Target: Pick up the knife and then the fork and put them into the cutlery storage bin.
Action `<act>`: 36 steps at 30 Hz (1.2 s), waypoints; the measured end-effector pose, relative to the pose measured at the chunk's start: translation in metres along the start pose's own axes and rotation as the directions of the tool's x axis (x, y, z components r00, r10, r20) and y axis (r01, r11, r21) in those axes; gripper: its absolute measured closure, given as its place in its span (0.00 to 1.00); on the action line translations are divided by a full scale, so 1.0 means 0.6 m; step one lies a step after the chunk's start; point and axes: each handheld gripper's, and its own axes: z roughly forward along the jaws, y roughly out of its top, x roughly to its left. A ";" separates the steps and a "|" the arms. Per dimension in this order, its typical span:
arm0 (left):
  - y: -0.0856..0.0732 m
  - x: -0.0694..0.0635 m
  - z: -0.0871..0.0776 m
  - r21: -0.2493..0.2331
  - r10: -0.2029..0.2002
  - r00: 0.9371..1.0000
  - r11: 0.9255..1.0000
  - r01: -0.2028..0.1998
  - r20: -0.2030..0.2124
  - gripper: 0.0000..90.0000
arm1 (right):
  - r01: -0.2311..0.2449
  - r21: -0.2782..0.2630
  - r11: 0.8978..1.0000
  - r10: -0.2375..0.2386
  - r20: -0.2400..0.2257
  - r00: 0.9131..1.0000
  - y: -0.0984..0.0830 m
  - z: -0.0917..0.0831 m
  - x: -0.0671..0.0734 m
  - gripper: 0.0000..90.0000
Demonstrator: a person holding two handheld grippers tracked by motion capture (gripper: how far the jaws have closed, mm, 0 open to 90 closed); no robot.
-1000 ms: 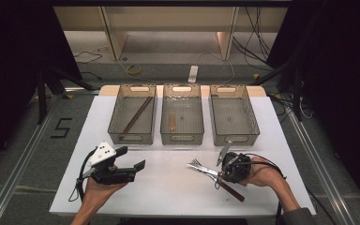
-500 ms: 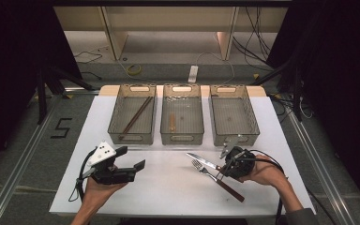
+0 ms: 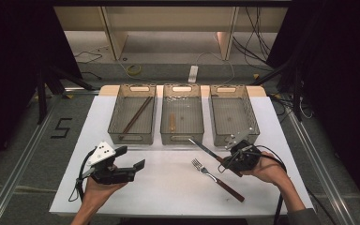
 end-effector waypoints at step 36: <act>0.000 0.001 0.000 -0.009 0.000 1.000 1.000 0.000 -0.006 0.16 | -0.096 -0.171 0.981 0.109 0.070 0.992 0.029 -0.039 -0.030 0.86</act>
